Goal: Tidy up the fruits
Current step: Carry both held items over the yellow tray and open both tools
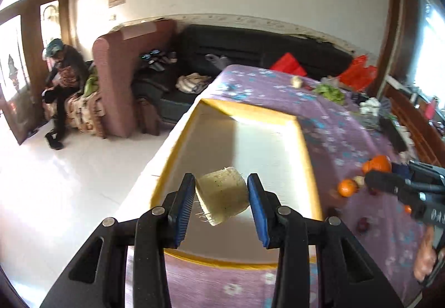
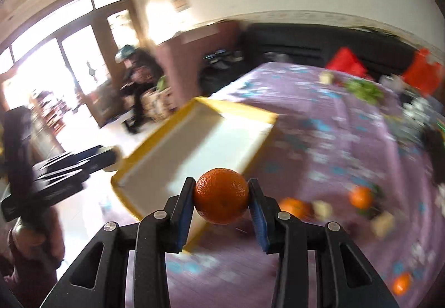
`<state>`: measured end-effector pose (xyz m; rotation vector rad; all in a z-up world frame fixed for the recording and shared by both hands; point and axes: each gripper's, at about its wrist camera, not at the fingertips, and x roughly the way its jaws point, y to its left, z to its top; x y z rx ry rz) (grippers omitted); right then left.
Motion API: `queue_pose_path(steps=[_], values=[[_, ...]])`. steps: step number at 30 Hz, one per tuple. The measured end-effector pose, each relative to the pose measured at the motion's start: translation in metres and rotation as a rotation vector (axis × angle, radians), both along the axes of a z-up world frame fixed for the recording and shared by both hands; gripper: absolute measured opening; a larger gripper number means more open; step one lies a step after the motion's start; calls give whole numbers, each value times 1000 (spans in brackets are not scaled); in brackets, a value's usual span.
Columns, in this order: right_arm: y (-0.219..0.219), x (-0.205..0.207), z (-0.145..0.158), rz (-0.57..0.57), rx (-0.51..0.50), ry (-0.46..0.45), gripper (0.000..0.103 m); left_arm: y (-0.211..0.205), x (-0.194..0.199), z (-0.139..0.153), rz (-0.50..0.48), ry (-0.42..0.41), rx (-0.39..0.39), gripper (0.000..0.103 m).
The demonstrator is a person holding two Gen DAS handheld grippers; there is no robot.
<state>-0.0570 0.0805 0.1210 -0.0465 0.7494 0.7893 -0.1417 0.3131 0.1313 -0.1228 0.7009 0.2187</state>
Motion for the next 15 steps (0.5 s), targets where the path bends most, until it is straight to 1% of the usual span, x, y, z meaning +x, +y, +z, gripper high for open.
queue_pose_path(steps=[2, 4, 7, 9, 11, 12, 15], values=[[37, 3, -13, 47, -27, 22, 42, 16, 8, -16, 36, 34, -13, 38], [74, 4, -36, 92, -66, 61, 42, 30, 17, -36, 58, 78, -48, 38], [115, 5, -73, 131, -131, 109, 42, 39, 21, -62, 70, 130, -101, 38], [133, 4, -92, 150, -173, 123, 42, 44, 23, -75, 72, 150, -129, 38], [142, 3, -103, 161, -209, 125, 42, 50, 22, -82, 77, 161, -150, 38], [148, 2, -109, 166, -226, 123, 42, 50, 22, -83, 73, 160, -159, 38], [152, 0, -112, 161, -245, 112, 43, 50, 20, -79, 63, 148, -165, 40]])
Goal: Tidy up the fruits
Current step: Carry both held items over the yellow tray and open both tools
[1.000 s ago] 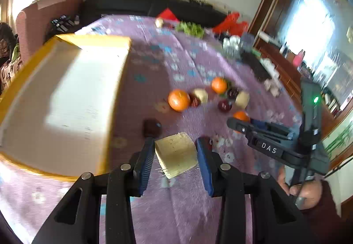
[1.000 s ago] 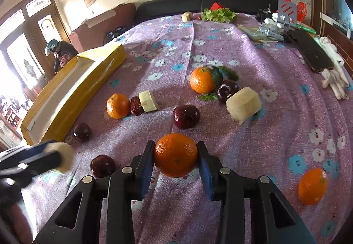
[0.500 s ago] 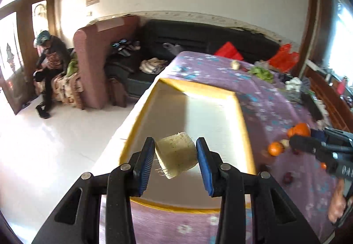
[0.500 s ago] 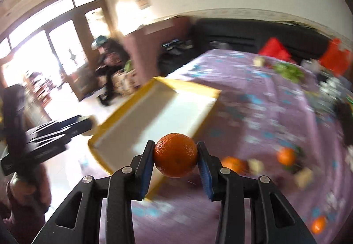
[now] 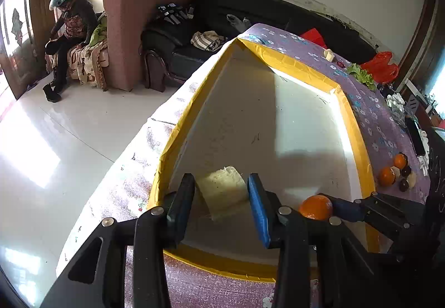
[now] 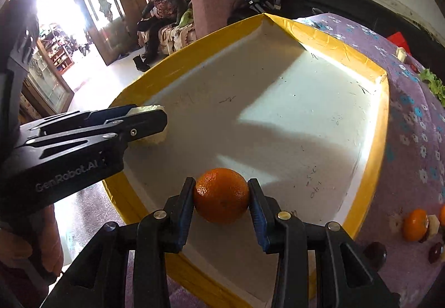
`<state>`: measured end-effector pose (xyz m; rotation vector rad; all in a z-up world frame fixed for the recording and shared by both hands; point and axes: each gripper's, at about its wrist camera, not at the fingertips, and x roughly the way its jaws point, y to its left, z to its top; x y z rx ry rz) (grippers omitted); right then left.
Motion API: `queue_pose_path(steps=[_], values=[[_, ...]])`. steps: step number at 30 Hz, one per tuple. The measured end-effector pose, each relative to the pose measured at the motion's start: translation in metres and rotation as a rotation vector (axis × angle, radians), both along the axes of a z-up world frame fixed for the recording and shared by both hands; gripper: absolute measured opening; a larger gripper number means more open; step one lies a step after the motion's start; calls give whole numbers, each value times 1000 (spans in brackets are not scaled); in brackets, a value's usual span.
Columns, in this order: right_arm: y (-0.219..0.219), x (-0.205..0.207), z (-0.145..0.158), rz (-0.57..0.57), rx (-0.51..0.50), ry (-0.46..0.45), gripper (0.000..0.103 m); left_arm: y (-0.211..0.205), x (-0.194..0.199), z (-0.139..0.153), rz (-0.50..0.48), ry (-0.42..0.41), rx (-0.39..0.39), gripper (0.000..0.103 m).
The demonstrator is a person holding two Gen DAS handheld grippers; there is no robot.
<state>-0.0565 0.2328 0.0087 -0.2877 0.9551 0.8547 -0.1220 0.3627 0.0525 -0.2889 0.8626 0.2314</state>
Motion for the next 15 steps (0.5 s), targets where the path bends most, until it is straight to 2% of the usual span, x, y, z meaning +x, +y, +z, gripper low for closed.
queue_pose_path(steps=[5, 8, 12, 15], values=[[-2, -3, 10, -16, 32, 0, 48, 1, -10, 12, 8, -41, -82, 62], [-23, -9, 36, -29, 91, -28, 50, 1, -27, 31, 66, -82, -55, 71], [-86, -5, 74, -121, 205, -84, 69, -15, -55, 56, 74, -173, -35, 80], [-144, 2, 80, -236, 205, -135, 69, -38, -65, 63, 54, -214, 0, 83]])
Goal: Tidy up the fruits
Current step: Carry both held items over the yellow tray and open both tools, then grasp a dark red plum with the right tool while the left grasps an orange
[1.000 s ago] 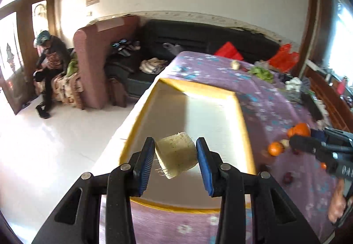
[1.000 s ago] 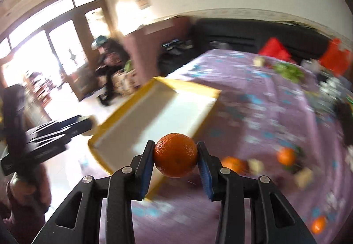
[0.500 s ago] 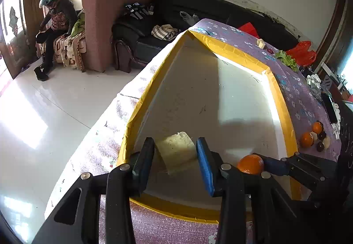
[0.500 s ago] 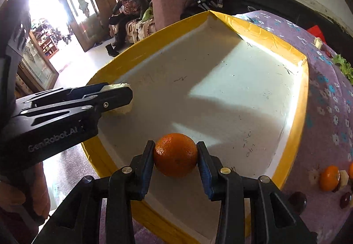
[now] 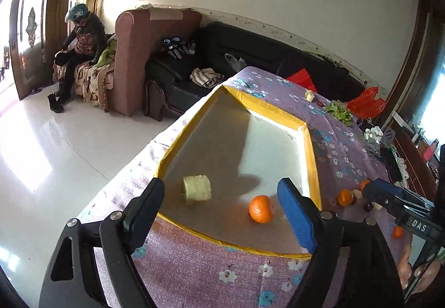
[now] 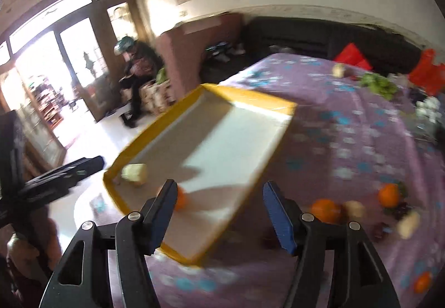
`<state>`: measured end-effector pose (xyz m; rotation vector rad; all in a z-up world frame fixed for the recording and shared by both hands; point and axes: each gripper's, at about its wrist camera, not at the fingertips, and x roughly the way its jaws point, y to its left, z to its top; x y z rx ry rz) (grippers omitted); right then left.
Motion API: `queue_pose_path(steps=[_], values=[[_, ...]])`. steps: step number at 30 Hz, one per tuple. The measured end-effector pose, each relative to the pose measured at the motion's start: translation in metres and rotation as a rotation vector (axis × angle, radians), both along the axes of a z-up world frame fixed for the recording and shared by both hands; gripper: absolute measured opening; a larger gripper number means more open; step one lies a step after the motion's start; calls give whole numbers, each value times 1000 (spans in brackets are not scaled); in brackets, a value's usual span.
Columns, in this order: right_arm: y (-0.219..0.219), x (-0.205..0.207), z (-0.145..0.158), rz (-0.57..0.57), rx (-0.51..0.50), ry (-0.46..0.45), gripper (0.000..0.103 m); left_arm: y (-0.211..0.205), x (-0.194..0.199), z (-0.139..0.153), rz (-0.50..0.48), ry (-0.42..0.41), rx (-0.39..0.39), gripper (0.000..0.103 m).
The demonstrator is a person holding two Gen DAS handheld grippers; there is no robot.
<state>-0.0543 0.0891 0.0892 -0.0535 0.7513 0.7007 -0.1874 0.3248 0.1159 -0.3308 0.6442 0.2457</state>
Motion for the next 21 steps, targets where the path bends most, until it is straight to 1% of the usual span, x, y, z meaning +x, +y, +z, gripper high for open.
queue_pose_path(steps=[2, 4, 6, 8, 9, 12, 16, 19, 20, 21], values=[[-27, 4, -7, -64, -21, 2, 69, -19, -1, 0, -46, -13, -7, 83], [-53, 10, -21, -115, -35, 43, 69, -38, 5, -3, -101, -13, -12, 83], [-64, 13, -31, -148, -47, 72, 65, -58, 10, -6, -162, -11, -2, 83], [-75, 18, -42, -181, -54, 90, 64, -73, 13, -6, -210, -6, 12, 83], [-78, 18, -46, -188, -54, 98, 63, -80, 14, -7, -238, -6, 11, 83], [-82, 15, -60, -163, -54, 132, 63, -97, 20, -9, -308, 0, -15, 83], [-74, 9, -79, -122, -91, 151, 63, -114, 34, -13, -357, 23, -24, 83], [-72, 10, -91, -116, -98, 152, 58, -123, 49, -17, -374, 52, -24, 83], [-72, 9, -92, -115, -98, 143, 52, -127, 55, -18, -380, 63, -23, 83], [-73, 9, -93, -115, -104, 140, 43, -131, 63, -20, -387, 76, -24, 83]])
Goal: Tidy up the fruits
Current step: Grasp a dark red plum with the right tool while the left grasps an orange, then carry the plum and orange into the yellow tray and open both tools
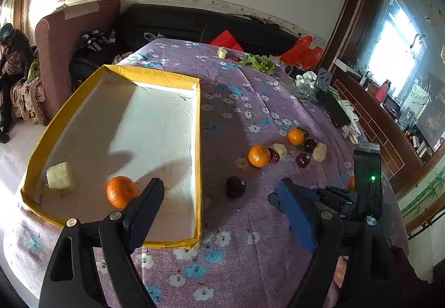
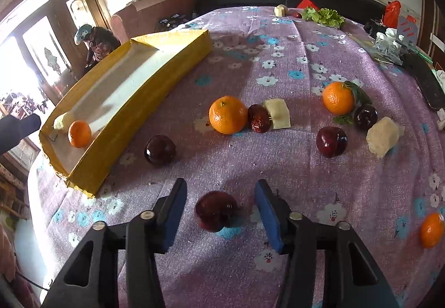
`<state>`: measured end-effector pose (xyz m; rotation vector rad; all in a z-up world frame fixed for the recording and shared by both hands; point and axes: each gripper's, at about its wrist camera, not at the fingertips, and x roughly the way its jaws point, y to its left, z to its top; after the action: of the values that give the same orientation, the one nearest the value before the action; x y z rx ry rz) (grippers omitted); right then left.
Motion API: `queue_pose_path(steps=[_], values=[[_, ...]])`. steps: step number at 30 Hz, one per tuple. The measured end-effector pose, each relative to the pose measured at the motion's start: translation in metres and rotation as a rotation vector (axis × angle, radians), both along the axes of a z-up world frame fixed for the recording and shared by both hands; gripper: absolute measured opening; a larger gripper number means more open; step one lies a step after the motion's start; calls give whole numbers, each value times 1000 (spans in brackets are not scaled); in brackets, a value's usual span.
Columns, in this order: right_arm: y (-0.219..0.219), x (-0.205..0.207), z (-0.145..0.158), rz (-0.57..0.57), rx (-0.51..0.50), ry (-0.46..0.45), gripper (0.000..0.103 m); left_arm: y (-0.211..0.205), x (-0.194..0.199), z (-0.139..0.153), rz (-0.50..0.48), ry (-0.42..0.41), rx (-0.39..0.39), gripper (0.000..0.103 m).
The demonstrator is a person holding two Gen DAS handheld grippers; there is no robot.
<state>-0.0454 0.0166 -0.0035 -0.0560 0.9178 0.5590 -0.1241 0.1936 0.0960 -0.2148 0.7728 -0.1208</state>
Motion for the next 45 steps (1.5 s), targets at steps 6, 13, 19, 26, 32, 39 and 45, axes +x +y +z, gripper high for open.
queue_pose_path(steps=[6, 13, 19, 26, 32, 39, 45], values=[[-10, -4, 0, -14, 5, -18, 31, -21, 46, -15, -31, 103, -50, 83], [-48, 16, -2, -101, 142, 68, 31, -42, 106, -44, -17, 200, -40, 83], [-53, 19, -3, -104, 181, 93, 32, -55, 127, -65, -55, 238, -18, 77], [-49, 17, -1, -96, 153, 77, 32, -80, 127, -73, -92, 212, 171, 66], [-45, 14, -1, -92, 119, 50, 32, -90, 126, -80, -125, 220, 173, 34], [-42, 14, -1, -88, 103, 33, 32, -74, 93, -49, -95, 135, 86, 34], [-45, 11, 4, -89, 144, 13, 32, -28, 50, -9, -15, 38, 57, 34]])
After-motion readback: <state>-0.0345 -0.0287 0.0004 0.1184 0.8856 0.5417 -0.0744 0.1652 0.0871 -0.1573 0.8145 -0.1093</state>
